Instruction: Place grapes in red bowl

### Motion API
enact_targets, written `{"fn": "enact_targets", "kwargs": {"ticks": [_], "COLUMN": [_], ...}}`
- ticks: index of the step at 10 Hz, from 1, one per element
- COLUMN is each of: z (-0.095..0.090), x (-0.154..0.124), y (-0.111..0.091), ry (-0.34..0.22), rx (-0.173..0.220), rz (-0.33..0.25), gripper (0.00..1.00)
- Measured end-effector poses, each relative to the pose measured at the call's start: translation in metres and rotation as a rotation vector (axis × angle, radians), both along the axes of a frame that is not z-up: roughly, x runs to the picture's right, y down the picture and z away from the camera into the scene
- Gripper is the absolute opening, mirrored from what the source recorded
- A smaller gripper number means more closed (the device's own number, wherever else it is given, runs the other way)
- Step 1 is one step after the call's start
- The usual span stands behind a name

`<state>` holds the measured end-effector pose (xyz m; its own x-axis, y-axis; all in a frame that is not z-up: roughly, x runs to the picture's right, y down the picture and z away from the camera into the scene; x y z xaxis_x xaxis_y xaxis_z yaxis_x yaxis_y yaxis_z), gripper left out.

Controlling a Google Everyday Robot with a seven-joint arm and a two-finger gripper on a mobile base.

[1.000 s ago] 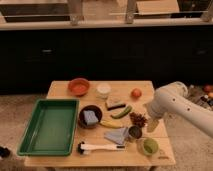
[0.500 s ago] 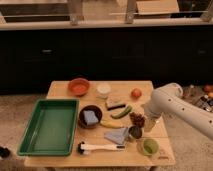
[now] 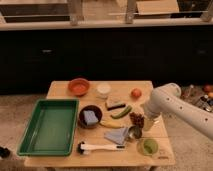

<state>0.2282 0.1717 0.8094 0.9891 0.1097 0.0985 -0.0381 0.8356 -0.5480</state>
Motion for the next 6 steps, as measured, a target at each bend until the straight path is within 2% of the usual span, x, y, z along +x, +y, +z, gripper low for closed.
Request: {"fn": "enact_targets", "kwargs": {"ticks": [5,6], "z": [0.018,0.021], "x": [0.0,0.001], "y": [-0.002,0.003], "ry": [0.0,0.003], "rx": [-0.004,-0.008], "rz": [0.017,0.022], "gripper": [0.8,0.8]}}
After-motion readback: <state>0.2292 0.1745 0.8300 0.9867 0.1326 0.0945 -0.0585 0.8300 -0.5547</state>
